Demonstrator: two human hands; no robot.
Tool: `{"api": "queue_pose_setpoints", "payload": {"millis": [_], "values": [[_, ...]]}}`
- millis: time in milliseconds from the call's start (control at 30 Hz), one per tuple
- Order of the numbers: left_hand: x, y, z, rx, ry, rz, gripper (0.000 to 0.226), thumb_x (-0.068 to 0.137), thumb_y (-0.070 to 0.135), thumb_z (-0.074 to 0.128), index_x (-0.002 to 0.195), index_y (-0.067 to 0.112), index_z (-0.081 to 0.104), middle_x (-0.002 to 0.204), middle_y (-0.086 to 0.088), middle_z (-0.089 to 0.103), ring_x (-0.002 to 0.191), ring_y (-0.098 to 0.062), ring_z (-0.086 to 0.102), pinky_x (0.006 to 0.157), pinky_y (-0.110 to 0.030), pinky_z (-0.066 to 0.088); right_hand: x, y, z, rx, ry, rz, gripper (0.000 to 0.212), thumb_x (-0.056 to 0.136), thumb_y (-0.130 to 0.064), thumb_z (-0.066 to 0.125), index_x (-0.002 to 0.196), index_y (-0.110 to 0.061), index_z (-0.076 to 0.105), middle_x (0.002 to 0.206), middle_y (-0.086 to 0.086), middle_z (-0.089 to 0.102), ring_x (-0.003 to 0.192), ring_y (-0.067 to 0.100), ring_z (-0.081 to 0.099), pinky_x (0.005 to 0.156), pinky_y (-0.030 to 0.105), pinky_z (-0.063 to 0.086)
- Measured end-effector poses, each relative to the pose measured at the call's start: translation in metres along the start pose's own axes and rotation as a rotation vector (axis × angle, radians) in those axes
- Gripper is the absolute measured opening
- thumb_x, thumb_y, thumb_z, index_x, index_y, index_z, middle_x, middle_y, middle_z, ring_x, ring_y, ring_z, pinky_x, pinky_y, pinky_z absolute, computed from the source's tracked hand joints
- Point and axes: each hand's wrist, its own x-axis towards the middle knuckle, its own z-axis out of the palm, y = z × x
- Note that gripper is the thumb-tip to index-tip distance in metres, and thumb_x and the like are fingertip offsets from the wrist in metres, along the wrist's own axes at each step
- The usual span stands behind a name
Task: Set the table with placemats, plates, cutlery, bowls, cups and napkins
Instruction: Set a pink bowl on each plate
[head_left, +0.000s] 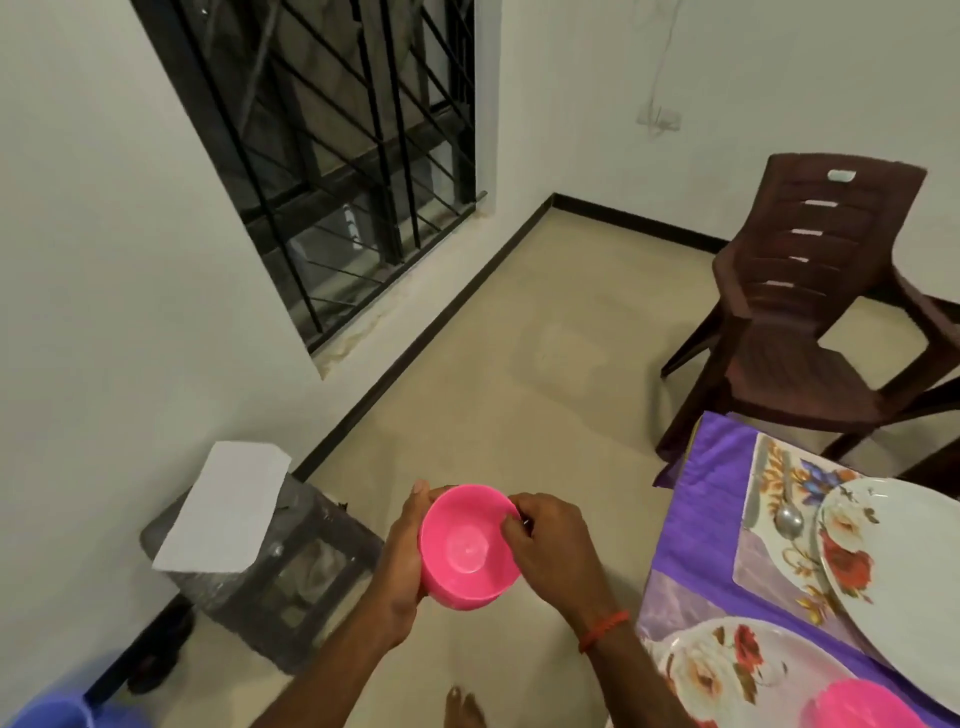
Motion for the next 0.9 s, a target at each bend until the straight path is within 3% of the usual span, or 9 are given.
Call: {"api": "queue_pose_setpoints", "payload": {"millis": [133, 333, 533, 633, 767, 900], "values": [[0.039, 0.022, 0.011, -0.001, -0.016, -0.004, 0.062, 0.083, 0.069, 0.039, 0.118, 0.029, 0.071, 0.109, -0.006, 0.076, 0.099, -0.027, 0.073, 0.071, -0.038, 0.059, 0.039, 0.005, -0.003, -0.070, 0.031, -0.015, 0.021, 0.096, -0.018, 0.052, 0.097, -0.016, 0.073, 0.080, -0.002, 0.063, 0.075, 0.016, 0.051, 0.070, 0.030, 0.035], [0.085, 0.047, 0.030, -0.004, -0.094, -0.051, 0.065, 0.082, 0.069, 0.039, 0.119, 0.024, 0.069, 0.110, -0.011, 0.075, 0.100, -0.031, 0.072, 0.074, -0.042, 0.060, 0.076, 0.008, -0.020, -0.109, 0.078, 0.003, 0.025, 0.098, -0.018, 0.053, 0.111, -0.017, 0.073, 0.094, 0.004, 0.069, 0.088, 0.020, 0.059, 0.078, 0.031, 0.043], [0.138, 0.072, 0.062, 0.059, -0.213, -0.104, 0.068, 0.080, 0.070, 0.043, 0.120, 0.022, 0.068, 0.111, -0.014, 0.074, 0.102, -0.036, 0.070, 0.075, -0.045, 0.061, 0.109, 0.020, -0.038, -0.081, 0.200, 0.138, 0.023, 0.099, -0.022, 0.055, 0.112, -0.018, 0.074, 0.094, 0.000, 0.069, 0.081, 0.010, 0.052, 0.073, 0.025, 0.035], [0.172, 0.091, 0.079, 0.102, -0.278, -0.103, 0.060, 0.088, 0.068, 0.040, 0.113, 0.023, 0.072, 0.106, -0.011, 0.077, 0.100, -0.035, 0.071, 0.083, -0.050, 0.059, 0.131, 0.022, -0.051, -0.038, 0.273, 0.181, 0.022, 0.100, -0.022, 0.056, 0.111, -0.016, 0.075, 0.090, -0.002, 0.068, 0.081, 0.011, 0.054, 0.073, 0.025, 0.039], [0.206, 0.116, 0.097, 0.146, -0.371, -0.130, 0.056, 0.097, 0.064, 0.036, 0.110, 0.022, 0.073, 0.094, -0.003, 0.079, 0.094, -0.030, 0.071, 0.082, -0.045, 0.056, 0.158, 0.019, -0.066, -0.025, 0.331, 0.239, 0.022, 0.101, -0.021, 0.056, 0.108, -0.013, 0.075, 0.086, -0.004, 0.063, 0.081, 0.013, 0.055, 0.070, 0.025, 0.037], [0.243, 0.142, 0.115, 0.169, -0.480, -0.154, 0.063, 0.087, 0.071, 0.039, 0.111, 0.023, 0.074, 0.103, -0.006, 0.079, 0.099, -0.031, 0.071, 0.083, -0.044, 0.055, 0.190, 0.019, -0.077, -0.063, 0.416, 0.269, 0.021, 0.101, -0.022, 0.056, 0.107, -0.014, 0.074, 0.090, 0.001, 0.067, 0.083, 0.013, 0.054, 0.073, 0.029, 0.037]]}}
